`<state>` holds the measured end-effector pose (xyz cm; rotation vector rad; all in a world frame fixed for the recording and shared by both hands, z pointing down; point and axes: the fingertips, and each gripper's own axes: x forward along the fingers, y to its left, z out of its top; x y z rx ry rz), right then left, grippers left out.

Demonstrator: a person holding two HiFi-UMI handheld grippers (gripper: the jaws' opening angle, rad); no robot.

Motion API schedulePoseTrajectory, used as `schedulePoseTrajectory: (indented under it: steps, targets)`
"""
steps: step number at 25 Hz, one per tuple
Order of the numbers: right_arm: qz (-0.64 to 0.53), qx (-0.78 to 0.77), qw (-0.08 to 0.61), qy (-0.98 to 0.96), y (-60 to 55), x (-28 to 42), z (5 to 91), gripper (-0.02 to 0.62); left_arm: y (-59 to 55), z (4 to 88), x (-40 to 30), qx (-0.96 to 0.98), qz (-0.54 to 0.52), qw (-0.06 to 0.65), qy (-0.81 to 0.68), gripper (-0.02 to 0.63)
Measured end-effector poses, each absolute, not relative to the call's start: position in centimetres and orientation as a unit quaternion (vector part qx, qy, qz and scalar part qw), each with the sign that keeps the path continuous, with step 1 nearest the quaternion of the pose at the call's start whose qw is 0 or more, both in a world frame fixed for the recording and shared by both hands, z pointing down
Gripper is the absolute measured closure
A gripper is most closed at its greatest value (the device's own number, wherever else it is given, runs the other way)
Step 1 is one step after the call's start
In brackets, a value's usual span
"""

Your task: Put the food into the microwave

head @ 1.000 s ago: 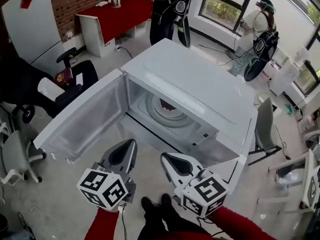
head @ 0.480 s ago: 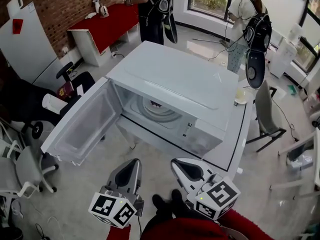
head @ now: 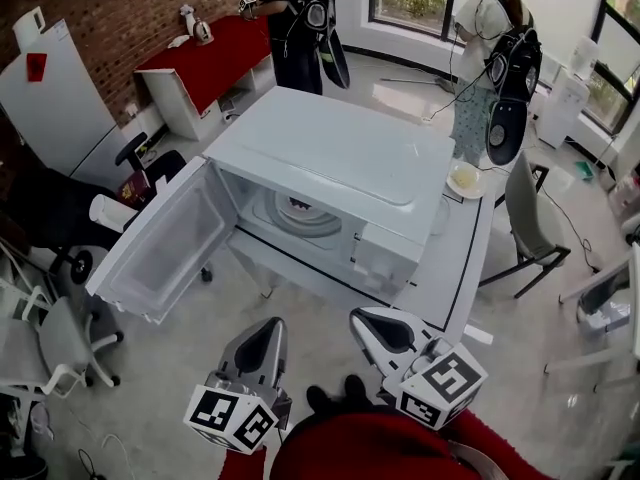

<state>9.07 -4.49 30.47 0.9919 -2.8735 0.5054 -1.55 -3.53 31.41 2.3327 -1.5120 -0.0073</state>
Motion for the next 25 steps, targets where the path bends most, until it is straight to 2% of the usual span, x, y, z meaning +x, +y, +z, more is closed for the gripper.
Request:
schedulePoseTrajectory:
  steps: [13, 25]
  targets:
    - [0.129, 0.308, 0.012, -0.943, -4.2, 11.3, 29.3, 0.583, -2.5, 29.4, 0.4, 0.828, -0.011, 0.138, -0.543, 0.597]
    - [0.095, 0.31, 0.033, -0.945, -4.3, 12.5, 30.1, 0.583, -1.2, 29.7, 1.2, 0.819, -0.006, 0.131, -0.559, 0.597]
